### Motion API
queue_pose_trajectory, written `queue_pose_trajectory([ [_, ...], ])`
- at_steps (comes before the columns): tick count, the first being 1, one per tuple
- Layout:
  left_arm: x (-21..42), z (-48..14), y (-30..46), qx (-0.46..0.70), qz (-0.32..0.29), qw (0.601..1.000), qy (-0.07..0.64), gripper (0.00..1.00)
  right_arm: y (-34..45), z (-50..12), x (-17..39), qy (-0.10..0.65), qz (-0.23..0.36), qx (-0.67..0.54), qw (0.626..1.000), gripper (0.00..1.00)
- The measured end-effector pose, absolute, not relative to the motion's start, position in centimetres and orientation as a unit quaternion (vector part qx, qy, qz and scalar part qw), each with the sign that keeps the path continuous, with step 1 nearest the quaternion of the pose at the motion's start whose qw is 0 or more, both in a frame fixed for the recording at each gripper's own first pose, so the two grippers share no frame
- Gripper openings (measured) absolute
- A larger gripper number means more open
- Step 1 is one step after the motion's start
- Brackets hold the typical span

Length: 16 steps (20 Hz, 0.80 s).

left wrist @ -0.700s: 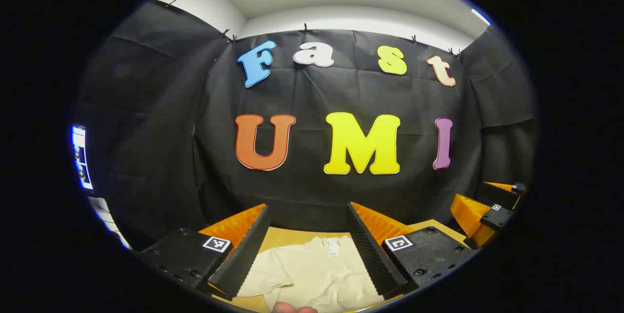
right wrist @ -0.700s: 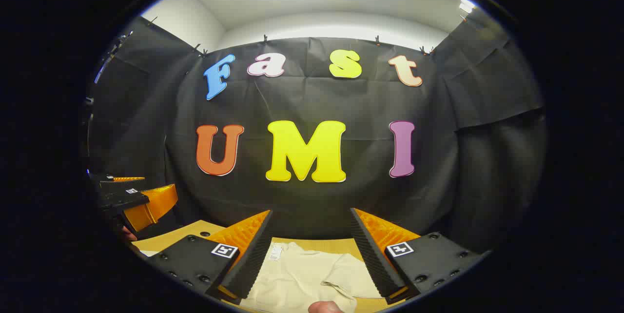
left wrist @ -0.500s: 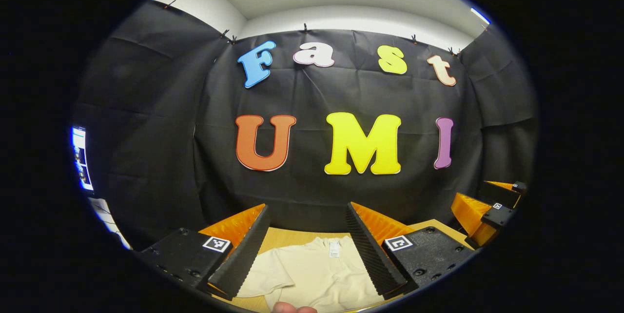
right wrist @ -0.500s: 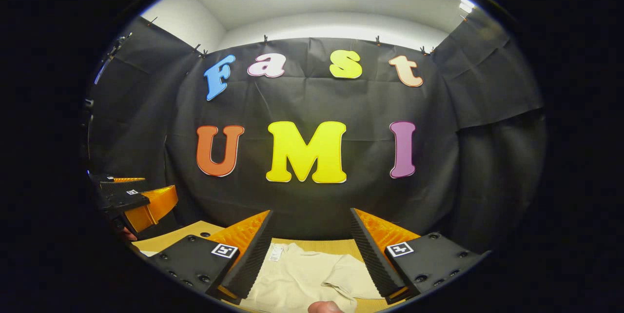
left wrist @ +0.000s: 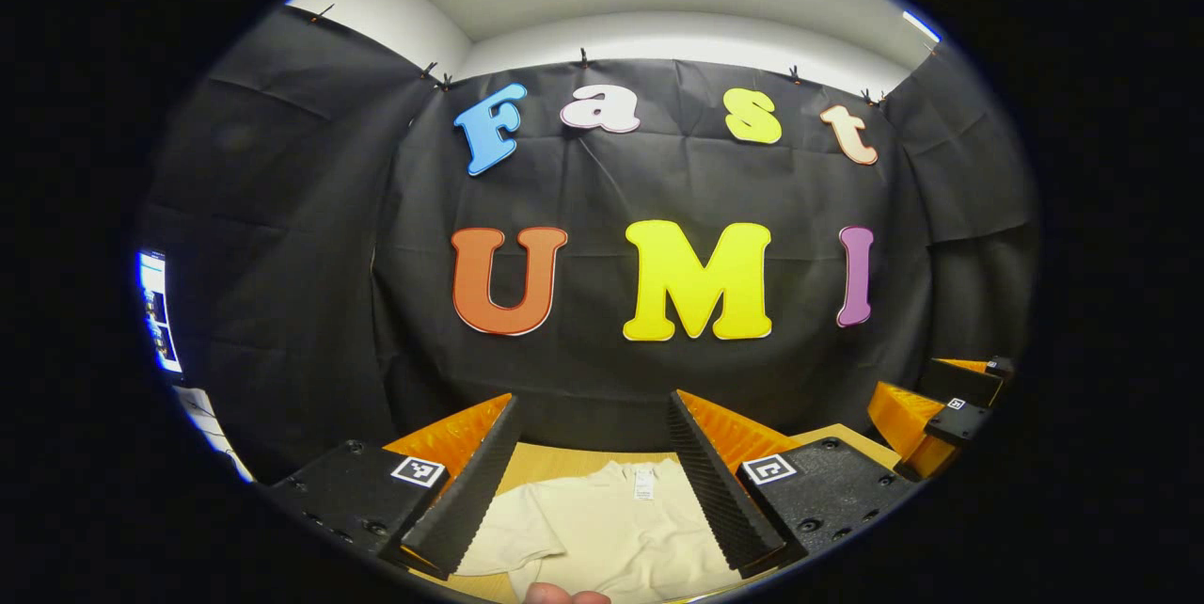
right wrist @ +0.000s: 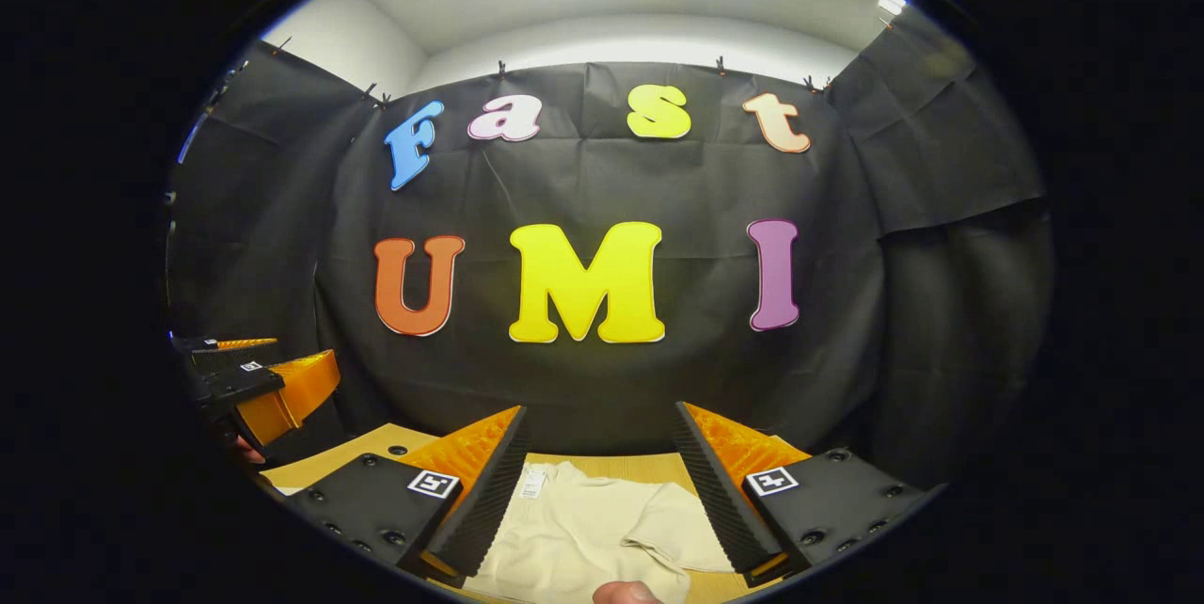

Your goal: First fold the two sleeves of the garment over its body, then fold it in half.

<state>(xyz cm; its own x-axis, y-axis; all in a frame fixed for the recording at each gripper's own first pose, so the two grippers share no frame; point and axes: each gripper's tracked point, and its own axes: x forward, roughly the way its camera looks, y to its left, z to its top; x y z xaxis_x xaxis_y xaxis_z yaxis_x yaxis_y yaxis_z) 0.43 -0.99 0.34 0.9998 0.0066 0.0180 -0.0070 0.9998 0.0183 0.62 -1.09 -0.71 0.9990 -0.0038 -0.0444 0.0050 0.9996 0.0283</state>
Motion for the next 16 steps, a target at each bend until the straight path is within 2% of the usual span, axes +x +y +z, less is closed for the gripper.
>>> queue_pose_trajectory([
  [16,1.3,-2.1,-2.4,0.013,-0.003,1.0,0.012,0.99,-4.1,-3.0,2.3,0.052,-0.016,0.022,0.998,0.94],
])
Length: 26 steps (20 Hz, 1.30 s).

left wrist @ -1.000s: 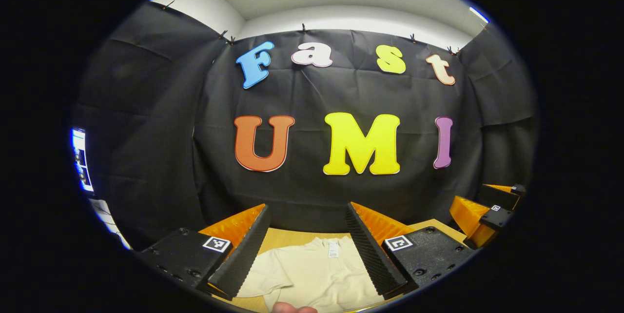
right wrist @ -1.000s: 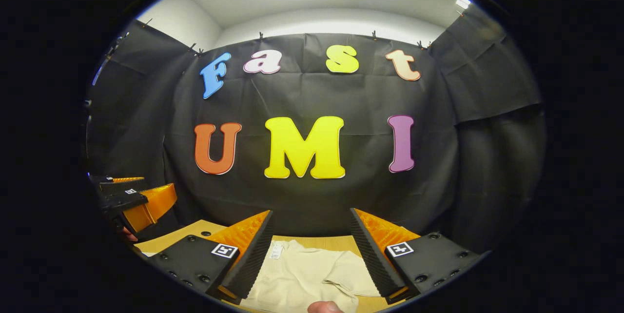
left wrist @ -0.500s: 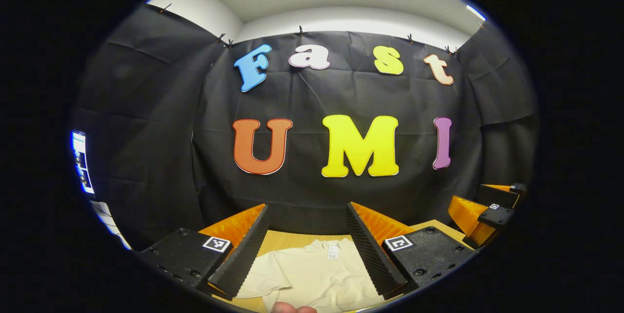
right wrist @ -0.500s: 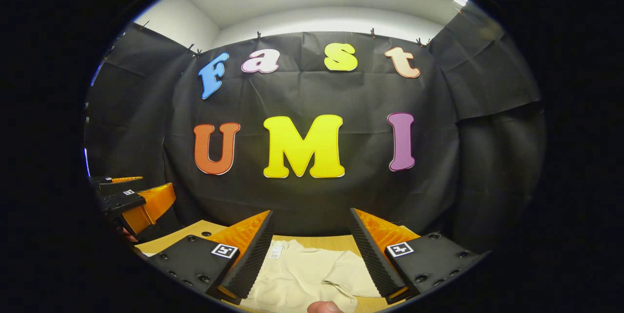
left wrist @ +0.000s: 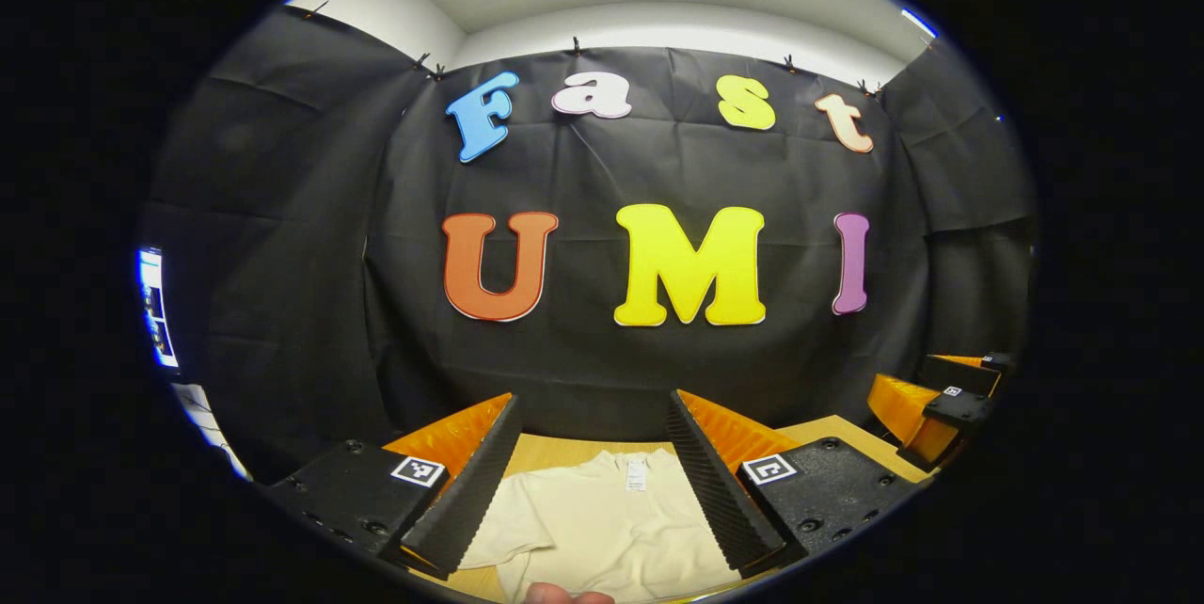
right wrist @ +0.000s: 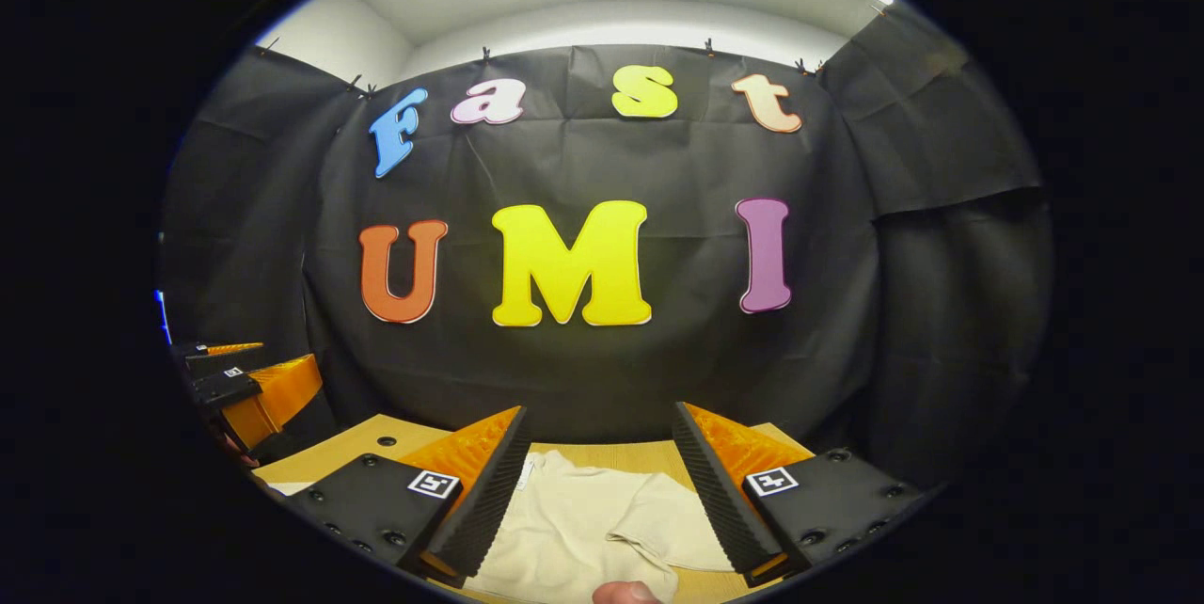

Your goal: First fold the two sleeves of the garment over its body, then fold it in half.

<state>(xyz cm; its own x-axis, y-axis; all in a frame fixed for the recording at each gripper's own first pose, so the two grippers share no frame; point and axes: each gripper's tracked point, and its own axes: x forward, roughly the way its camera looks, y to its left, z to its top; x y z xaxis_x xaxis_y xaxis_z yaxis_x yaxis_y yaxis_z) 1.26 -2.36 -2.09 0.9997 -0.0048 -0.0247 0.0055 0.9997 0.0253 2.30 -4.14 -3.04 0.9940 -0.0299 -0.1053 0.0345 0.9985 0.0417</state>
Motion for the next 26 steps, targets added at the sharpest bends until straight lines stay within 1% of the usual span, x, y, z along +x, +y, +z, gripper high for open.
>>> queue_pose_trajectory([
  [5,1.2,-4.6,-4.4,0.021,-0.022,0.999,0.044,0.99,-6.0,-6.3,2.0,0.092,-0.008,0.018,0.996,0.94],
  [7,0.9,-5.9,-5.7,0.022,-0.034,0.997,0.064,0.98,-7.0,-8.5,1.5,0.121,0.013,0.014,0.992,0.94],
  [12,0.3,-9.0,-8.6,0.021,-0.063,0.992,0.111,0.99,-13.8,-12.2,0.3,0.175,0.015,-0.012,0.984,0.94],
  [15,0.4,-10.1,-10.2,0.031,-0.073,0.99,0.118,0.99,-19.0,-14.3,-0.6,0.211,0.01,-0.036,0.977,0.94],
  [19,0.5,-11.1,-12.1,0.028,-0.084,0.987,0.132,0.99,-26.3,-18.6,-2.5,0.283,-0.013,-0.06,0.957,0.94],
  [21,0.6,-11.4,-12.8,0.033,-0.088,0.986,0.138,0.99,-29.0,-21.4,-3.4,0.326,-0.017,-0.053,0.944,0.94],
  [24,0.8,-12.0,-13.0,0.045,-0.081,0.985,0.148,0.99,-31.2,-25.8,-4.9,0.389,-0.001,-0.033,0.921,0.94],
  [26,0.6,-13.0,-12.8,0.052,-0.077,0.982,0.167,0.99,-33.0,-28.8,-6.1,0.43,-0.003,-0.023,0.903,0.95],
])
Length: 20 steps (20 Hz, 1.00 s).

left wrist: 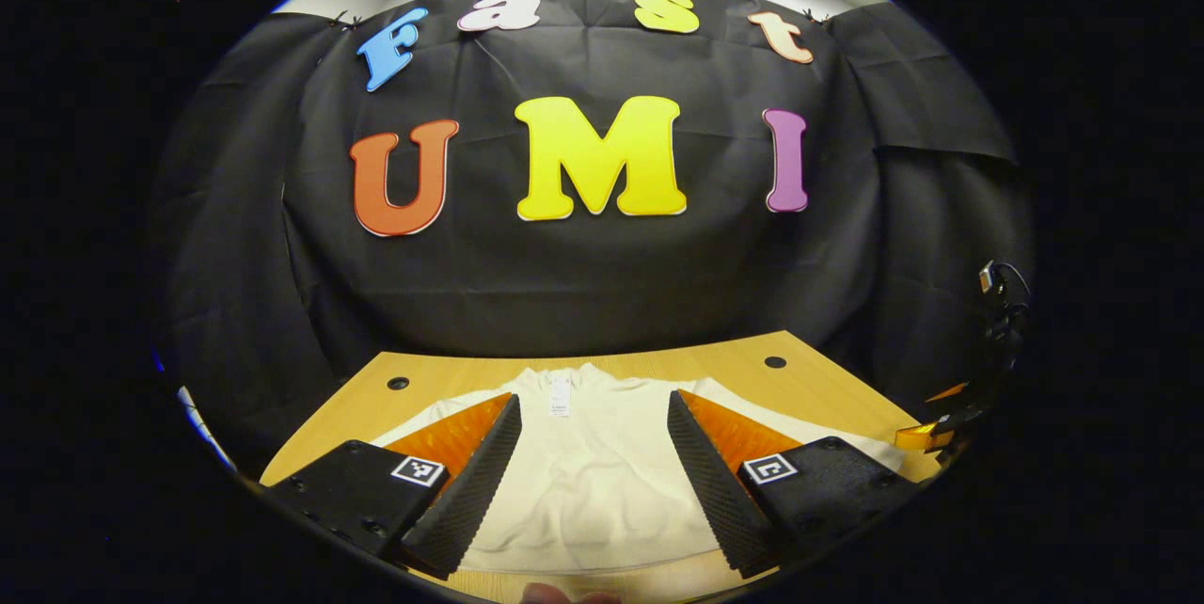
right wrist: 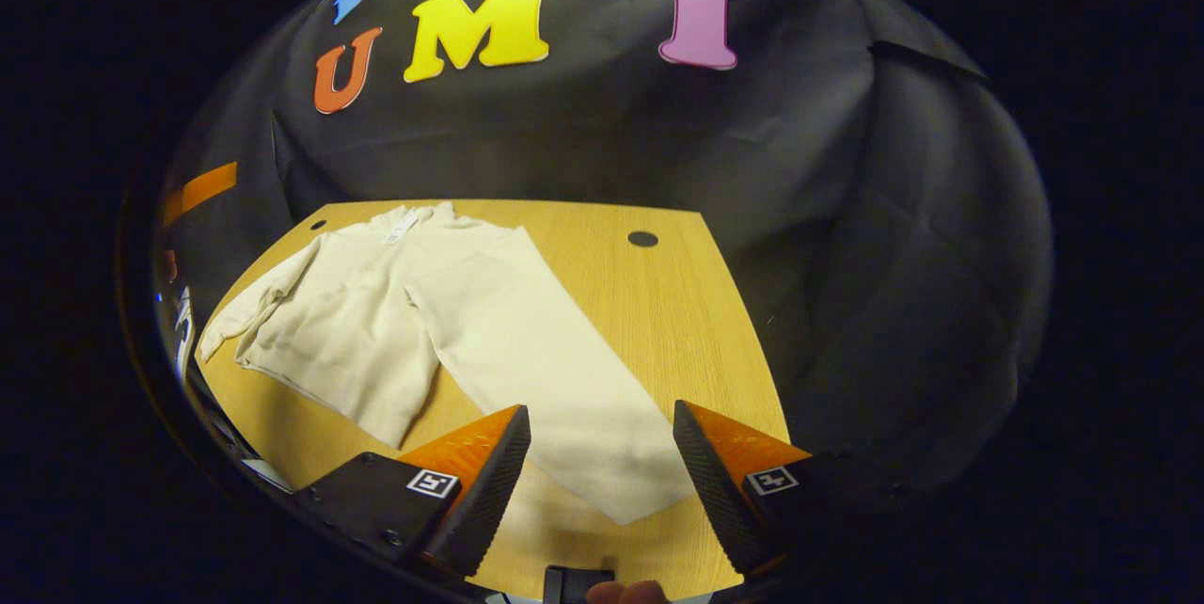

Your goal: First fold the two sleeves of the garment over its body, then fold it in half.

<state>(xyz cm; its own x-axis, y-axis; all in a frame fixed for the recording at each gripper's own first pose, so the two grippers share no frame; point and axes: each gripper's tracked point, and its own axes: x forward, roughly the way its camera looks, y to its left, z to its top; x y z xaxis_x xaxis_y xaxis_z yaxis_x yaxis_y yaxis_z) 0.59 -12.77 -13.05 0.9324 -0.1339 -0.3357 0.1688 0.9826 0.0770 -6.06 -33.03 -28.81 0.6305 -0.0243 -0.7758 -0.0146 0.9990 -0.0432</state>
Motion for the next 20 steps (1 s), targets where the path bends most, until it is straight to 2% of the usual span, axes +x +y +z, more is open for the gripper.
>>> queue_pose_trajectory([
  [7,-0.3,-14.0,-11.8,0.053,-0.068,0.977,0.193,0.99,-36.0,-36.9,-9.6,0.524,0.004,-0.033,0.851,0.95],
  [11,-0.5,-14.2,-12.2,0.05,-0.08,0.975,0.202,0.99,-36.5,-38.0,-9.8,0.54,0.006,-0.011,0.841,0.95],
  [14,-1.1,-14.7,-12.8,0.038,-0.092,0.972,0.212,0.99,-36.2,-38.5,-10.1,0.539,0.036,-0.021,0.841,0.95],
  [15,-1.2,-14.8,-12.9,0.037,-0.094,0.971,0.215,0.99,-36.0,-38.3,-10.0,0.535,0.039,-0.016,0.844,0.79],
  [16,-1.7,-15.1,-12.7,0.037,-0.093,0.971,0.216,0.99,-35.8,-38.3,-10.0,0.534,0.041,-0.012,0.845,0.72],
  [17,-1.8,-15.0,-12.6,0.038,-0.094,0.971,0.217,0.99,-35.7,-38.3,-9.9,0.529,0.043,-0.005,0.847,0.56],
  [18,-1.7,-14.9,-12.6,0.038,-0.094,0.971,0.217,0.99,-35.7,-38.3,-9.9,0.528,0.038,0.005,0.849,0.46],
  [19,-1.7,-14.9,-12.5,0.038,-0.095,0.971,0.215,0.99,-35.7,-38.4,-9.7,0.529,0.029,0.016,0.848,0.24],
  [20,-1.7,-14.8,-12.4,0.038,-0.096,0.971,0.214,0.99,-35.7,-38.4,-9.7,0.533,0.018,0.028,0.845,0.23],
])
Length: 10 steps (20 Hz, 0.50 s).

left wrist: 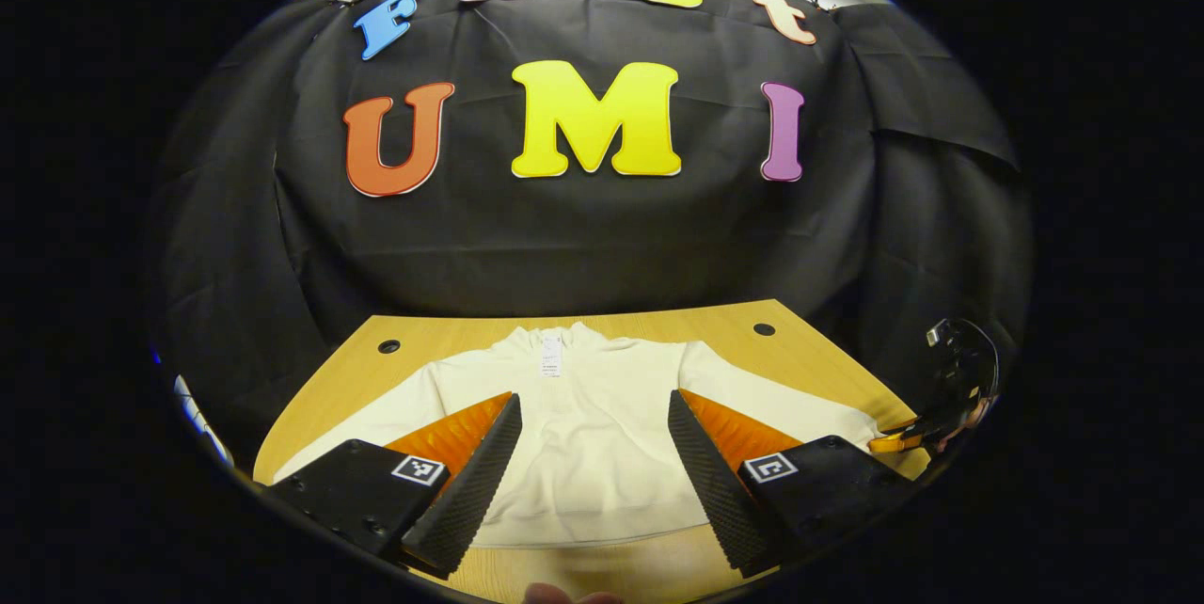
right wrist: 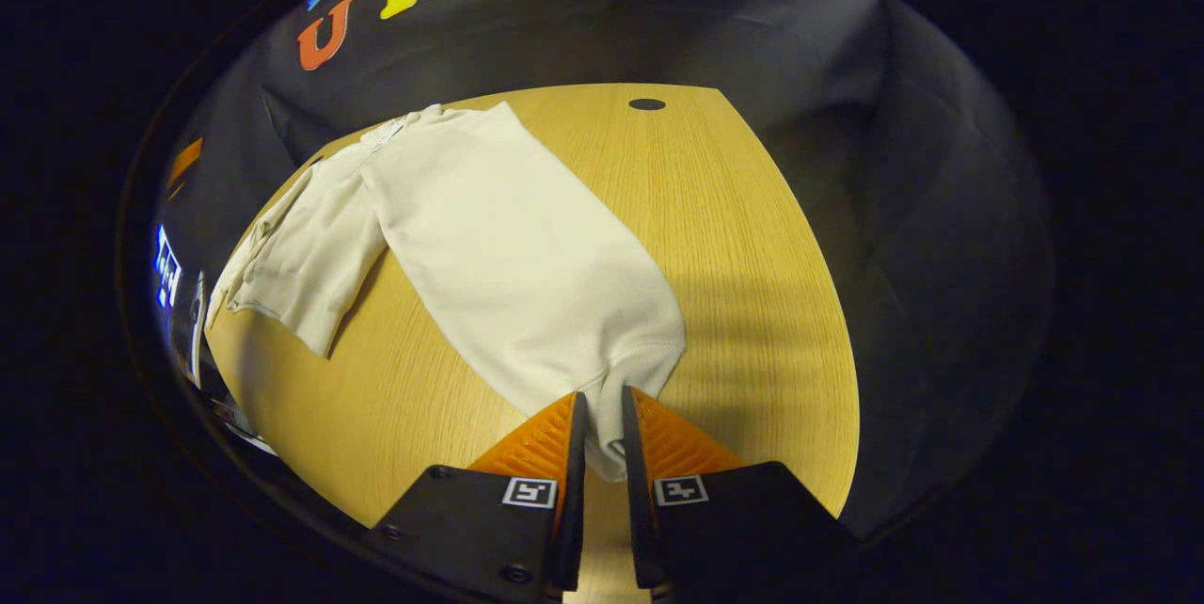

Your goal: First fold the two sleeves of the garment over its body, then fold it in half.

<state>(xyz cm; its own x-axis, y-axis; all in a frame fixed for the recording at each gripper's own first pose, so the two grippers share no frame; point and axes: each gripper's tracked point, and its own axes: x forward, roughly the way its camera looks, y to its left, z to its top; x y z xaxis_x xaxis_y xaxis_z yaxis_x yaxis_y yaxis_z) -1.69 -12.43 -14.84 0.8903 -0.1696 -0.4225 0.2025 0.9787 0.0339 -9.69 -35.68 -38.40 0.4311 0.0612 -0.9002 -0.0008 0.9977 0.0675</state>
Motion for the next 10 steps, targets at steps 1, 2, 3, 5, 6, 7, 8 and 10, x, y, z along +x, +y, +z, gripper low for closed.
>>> queue_pose_trajectory([
  [1,-1.6,-14.8,-12.4,0.039,-0.096,0.972,0.213,0.99,-35.8,-38.5,-9.3,0.533,0.001,0.047,0.845,0.23],
  [2,-1.7,-15.0,-12.3,0.04,-0.097,0.971,0.214,0.99,-35.7,-38.3,-9.4,0.539,-0.013,0.062,0.84,0.16],
  [3,-1.8,-14.9,-12.1,0.038,-0.096,0.971,0.214,0.99,-35.7,-38.3,-9.4,0.541,-0.024,0.069,0.838,0.08],
  [5,-1.9,-14.7,-11.2,0.041,-0.09,0.972,0.213,0.99,-35.5,-37.8,-9.5,0.542,-0.037,0.073,0.836,0.08],
  [6,-1.6,-14.5,-10.6,0.04,-0.087,0.973,0.21,0.99,-35.3,-37.2,-9.4,0.538,-0.042,0.081,0.838,0.01],
  [7,-1.6,-14.3,-10.3,0.037,-0.085,0.974,0.208,0.99,-35.1,-36.7,-9.2,0.533,-0.047,0.085,0.84,0.01],
  [8,-1.7,-14.3,-9.9,0.032,-0.081,0.974,0.207,0.99,-35.0,-35.9,-9.1,0.527,-0.049,0.084,0.844,0.01],
  [10,-1.7,-14.4,-9.4,0.024,-0.078,0.975,0.207,0.99,-34.7,-34.0,-8.5,0.513,-0.051,0.08,0.853,0.01],
])
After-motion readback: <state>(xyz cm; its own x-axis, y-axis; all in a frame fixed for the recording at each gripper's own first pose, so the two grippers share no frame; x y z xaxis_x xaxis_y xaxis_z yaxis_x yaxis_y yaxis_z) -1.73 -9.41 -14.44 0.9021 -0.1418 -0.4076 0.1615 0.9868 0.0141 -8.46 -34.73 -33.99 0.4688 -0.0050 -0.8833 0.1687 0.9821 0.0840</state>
